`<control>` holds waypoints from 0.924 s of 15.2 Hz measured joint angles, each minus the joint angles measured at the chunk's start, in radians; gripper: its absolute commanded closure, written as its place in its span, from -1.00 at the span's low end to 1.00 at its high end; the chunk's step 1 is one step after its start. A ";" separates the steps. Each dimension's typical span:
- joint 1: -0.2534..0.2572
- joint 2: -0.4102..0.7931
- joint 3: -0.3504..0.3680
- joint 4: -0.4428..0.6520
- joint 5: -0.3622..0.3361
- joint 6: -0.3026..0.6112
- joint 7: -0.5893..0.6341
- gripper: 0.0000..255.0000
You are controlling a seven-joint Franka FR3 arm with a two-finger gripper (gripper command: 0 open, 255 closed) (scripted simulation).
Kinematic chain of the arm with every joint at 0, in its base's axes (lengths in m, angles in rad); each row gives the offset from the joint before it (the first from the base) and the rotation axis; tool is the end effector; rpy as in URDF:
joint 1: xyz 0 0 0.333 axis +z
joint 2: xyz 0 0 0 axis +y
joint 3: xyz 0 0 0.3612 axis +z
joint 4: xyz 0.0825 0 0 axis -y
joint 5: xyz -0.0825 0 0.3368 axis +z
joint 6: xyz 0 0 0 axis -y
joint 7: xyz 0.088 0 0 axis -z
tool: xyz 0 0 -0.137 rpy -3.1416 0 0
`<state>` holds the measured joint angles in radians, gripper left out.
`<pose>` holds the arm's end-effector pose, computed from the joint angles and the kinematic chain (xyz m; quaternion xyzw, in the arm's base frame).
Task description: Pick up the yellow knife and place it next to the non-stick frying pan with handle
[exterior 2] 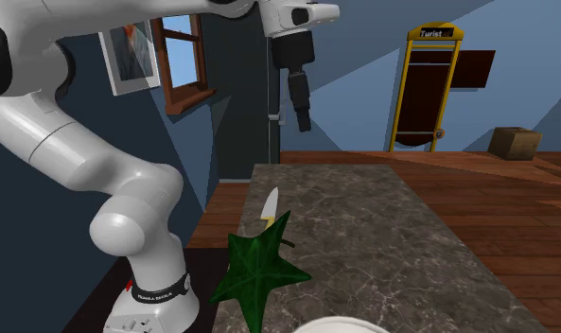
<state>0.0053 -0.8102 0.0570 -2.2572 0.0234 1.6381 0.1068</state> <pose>0.2310 0.0264 0.6469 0.9950 -0.0287 0.0954 0.0016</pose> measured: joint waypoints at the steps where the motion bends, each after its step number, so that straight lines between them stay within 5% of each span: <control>1: 0.000 0.000 0.000 0.000 0.000 0.000 0.000 -1.00; 14: -0.150 -0.097 0.210 -0.354 0.217 0.101 0.640 -1.00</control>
<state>-0.1451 -0.9074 0.2674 -2.6110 0.2399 1.7388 0.7466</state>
